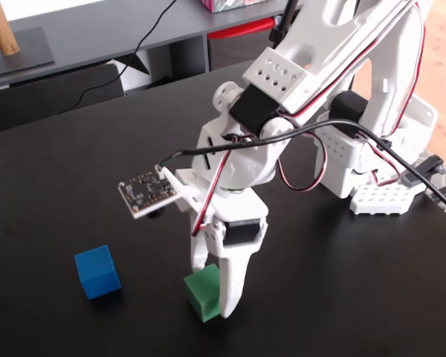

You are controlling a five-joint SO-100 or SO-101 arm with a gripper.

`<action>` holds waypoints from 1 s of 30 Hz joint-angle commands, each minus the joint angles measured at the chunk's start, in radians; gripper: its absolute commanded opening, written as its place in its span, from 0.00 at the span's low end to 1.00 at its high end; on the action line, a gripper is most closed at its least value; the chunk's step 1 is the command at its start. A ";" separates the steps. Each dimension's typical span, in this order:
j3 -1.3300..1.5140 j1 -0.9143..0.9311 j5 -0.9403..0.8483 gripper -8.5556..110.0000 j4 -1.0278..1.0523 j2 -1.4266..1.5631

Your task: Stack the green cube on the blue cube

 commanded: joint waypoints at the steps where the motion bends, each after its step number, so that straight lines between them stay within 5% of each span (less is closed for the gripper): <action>1: 0.003 0.006 -0.009 0.27 -0.028 0.049; 30: -0.023 -0.012 0.084 0.09 0.034 0.114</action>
